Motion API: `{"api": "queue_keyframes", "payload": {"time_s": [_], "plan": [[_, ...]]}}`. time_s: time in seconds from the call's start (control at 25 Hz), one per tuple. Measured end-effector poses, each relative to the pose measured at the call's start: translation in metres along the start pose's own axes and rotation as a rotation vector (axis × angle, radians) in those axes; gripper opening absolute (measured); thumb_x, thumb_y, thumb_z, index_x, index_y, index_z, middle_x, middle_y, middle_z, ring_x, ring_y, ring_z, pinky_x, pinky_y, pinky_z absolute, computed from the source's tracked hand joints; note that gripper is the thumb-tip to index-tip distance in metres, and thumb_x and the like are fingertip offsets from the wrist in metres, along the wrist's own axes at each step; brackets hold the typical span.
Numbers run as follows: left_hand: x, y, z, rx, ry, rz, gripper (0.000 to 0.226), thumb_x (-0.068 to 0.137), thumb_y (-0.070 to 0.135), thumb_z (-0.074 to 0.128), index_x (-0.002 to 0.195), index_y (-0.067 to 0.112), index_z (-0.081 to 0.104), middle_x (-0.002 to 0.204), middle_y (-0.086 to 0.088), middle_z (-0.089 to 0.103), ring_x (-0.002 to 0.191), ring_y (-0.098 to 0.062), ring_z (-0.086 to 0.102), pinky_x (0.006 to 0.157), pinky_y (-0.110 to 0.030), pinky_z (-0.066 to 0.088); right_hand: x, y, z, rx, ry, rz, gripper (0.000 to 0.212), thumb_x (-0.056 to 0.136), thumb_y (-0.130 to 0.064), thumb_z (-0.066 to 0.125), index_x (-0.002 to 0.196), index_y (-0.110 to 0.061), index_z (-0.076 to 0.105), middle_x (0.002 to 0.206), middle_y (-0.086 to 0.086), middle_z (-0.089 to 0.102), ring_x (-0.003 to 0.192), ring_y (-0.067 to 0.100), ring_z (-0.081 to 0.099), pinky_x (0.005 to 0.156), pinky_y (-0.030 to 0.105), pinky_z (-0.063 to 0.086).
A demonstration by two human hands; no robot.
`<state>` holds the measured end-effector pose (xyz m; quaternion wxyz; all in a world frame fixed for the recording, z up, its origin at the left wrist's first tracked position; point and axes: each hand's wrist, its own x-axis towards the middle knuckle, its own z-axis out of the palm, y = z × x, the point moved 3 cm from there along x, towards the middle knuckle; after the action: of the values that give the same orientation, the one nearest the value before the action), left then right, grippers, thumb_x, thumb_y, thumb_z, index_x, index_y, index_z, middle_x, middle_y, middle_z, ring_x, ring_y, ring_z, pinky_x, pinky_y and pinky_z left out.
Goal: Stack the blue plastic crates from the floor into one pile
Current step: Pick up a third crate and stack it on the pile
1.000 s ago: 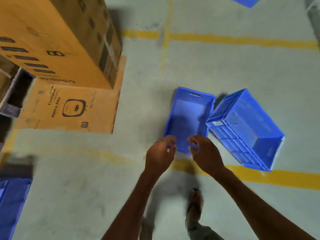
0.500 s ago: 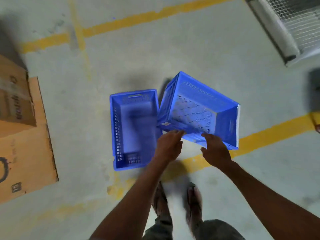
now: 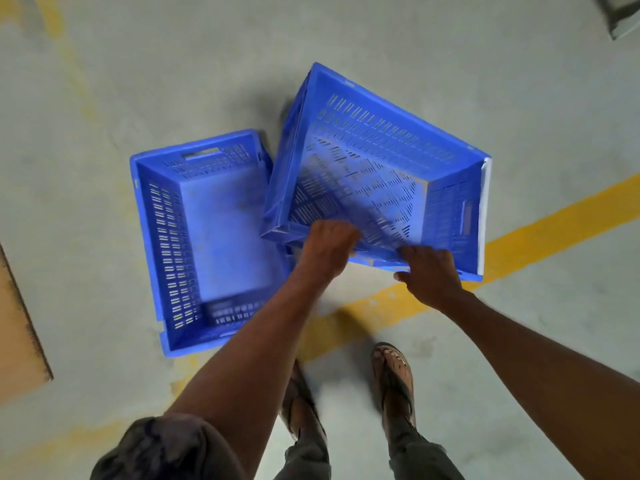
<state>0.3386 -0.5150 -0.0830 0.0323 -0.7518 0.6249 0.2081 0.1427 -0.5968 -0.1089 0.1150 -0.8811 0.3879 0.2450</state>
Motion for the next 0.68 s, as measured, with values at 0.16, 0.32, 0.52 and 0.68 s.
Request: {"api": "queue_keyframes", "payload": {"time_s": [0.16,0.32,0.52,0.68], "plan": [[-0.006,-0.002,-0.078,0.009,0.141,0.031,0.022,0.086,0.038,0.063,0.102,0.025,0.07,0.097,-0.006,0.073,0.098,-0.03,0.067,0.074,-0.035,0.04,-0.016,0.025,-0.061,0.318,0.155,-0.007,0.035,0.085,-0.035,0.073,0.105,-0.008,0.063,0.096,0.02,0.07,0.093,0.04,0.066,0.076,0.045,0.049],[-0.054,-0.024,-0.187,-0.021,0.176,0.049,0.023,0.084,0.044,0.067,0.094,0.023,0.067,0.093,-0.003,0.074,0.096,-0.027,0.068,0.081,-0.037,0.04,-0.057,0.011,-0.152,0.322,0.159,-0.16,0.034,0.083,-0.051,0.069,0.089,-0.022,0.053,0.086,0.009,0.069,0.087,0.034,0.066,0.068,0.033,0.038],[-0.189,-0.023,-0.278,-0.087,0.146,-0.143,0.06,0.063,0.072,0.073,0.099,0.026,0.06,0.09,-0.001,0.073,0.093,-0.028,0.067,0.068,-0.034,0.043,-0.142,-0.064,-0.281,0.177,0.411,-0.403,0.043,0.076,-0.062,0.061,0.096,-0.024,0.059,0.085,0.004,0.073,0.08,0.028,0.07,0.06,0.03,0.042],[-0.327,-0.007,-0.319,-0.237,0.199,-0.397,0.047,0.065,0.075,0.067,0.079,0.033,0.052,0.067,0.01,0.061,0.079,-0.022,0.067,0.057,-0.029,0.033,-0.208,-0.13,-0.353,0.162,0.056,-0.624,0.048,0.073,-0.058,0.074,0.108,-0.027,0.062,0.101,-0.001,0.072,0.096,0.026,0.068,0.07,0.031,0.045]]}}
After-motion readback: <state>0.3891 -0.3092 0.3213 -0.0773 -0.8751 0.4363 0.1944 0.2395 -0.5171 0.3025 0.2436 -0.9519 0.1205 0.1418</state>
